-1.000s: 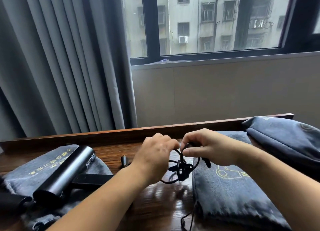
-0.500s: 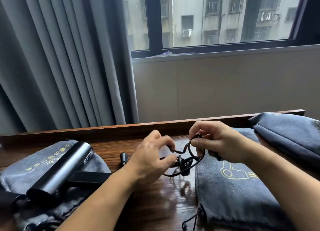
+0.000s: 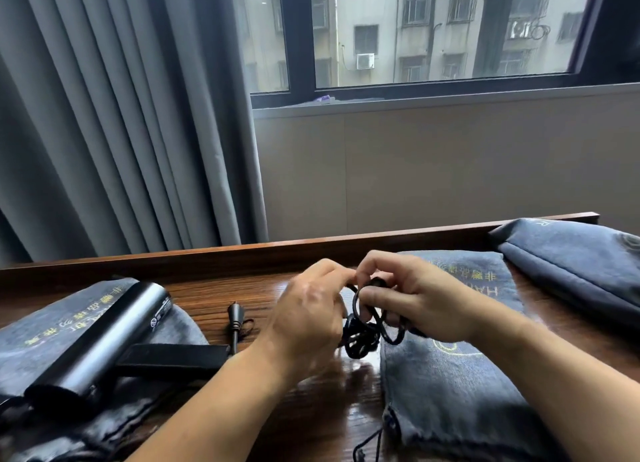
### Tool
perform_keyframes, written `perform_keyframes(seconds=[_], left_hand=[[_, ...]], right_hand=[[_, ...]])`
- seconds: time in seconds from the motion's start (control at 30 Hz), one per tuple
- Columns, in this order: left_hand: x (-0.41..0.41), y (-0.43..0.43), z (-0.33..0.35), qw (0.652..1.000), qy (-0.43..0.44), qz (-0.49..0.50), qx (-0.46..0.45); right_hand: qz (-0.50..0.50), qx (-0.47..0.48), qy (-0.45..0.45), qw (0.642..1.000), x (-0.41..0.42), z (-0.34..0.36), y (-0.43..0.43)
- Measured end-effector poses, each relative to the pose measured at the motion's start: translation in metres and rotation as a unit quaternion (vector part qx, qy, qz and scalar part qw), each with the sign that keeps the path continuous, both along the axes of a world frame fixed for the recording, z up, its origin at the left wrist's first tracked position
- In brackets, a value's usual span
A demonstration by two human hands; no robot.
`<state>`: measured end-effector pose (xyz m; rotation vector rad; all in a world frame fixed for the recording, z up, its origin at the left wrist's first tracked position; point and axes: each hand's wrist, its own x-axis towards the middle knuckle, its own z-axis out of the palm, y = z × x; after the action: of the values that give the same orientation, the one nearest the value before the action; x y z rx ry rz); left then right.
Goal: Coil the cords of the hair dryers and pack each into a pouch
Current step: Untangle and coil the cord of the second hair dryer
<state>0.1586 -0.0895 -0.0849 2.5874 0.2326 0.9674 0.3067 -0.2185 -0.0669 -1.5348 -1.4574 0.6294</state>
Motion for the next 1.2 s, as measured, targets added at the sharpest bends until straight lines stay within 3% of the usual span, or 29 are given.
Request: perform_keyframes(seconds=[0.17,0.27,0.5,0.6,0.67,0.77,0.83,0.87,0.9,0.97,1.03,1.1,1.2], left_hand=[[-0.001,-0.002,-0.001,0.998,0.064,-0.017,0.006],[-0.003,0.001,0.000,0.999,0.046,0.014,-0.013],[-0.014,0.021,0.004,0.967,-0.073,0.116,-0.216],[-0.011,0.023,0.004,0.900,-0.178,0.098,-0.385],[-0.010,0.024,0.007,0.817,-0.250,0.025,-0.519],[-0.013,0.018,0.014,0.691,-0.269,-0.121,-0.660],[-0.012,0.012,0.014,0.672,-0.253,-0.155,-0.679],[-0.011,0.009,0.013,0.692,-0.238,-0.156,-0.664],[-0.010,0.007,0.012,0.735,-0.212,-0.145,-0.628],[-0.011,0.005,0.009,0.859,-0.124,-0.094,-0.487],[-0.011,0.004,0.006,0.949,-0.022,-0.051,-0.309],[-0.012,-0.001,0.009,0.981,0.050,-0.044,-0.184],[-0.015,-0.007,0.017,0.985,0.121,-0.070,-0.104]], right_hand=[[-0.043,0.027,-0.031,0.998,0.008,0.000,-0.003],[-0.057,0.025,-0.026,0.998,0.009,0.001,-0.003],[-0.007,-0.019,0.085,0.996,0.022,0.003,-0.016],[0.008,-0.038,0.129,0.991,0.026,0.004,-0.018],[0.020,-0.059,0.150,0.987,0.030,0.004,-0.020],[0.029,-0.088,0.148,0.985,0.033,0.002,-0.021],[0.024,-0.090,0.138,0.986,0.034,0.001,-0.022],[0.021,-0.088,0.136,0.987,0.035,0.000,-0.022],[0.020,-0.081,0.139,0.987,0.036,0.000,-0.022],[0.014,-0.058,0.156,0.986,0.035,0.000,-0.020],[0.010,-0.046,0.174,0.984,0.033,-0.001,-0.018],[0.009,-0.037,0.188,0.981,0.030,0.000,-0.016],[0.001,-0.001,0.194,0.981,0.024,0.002,-0.012]])
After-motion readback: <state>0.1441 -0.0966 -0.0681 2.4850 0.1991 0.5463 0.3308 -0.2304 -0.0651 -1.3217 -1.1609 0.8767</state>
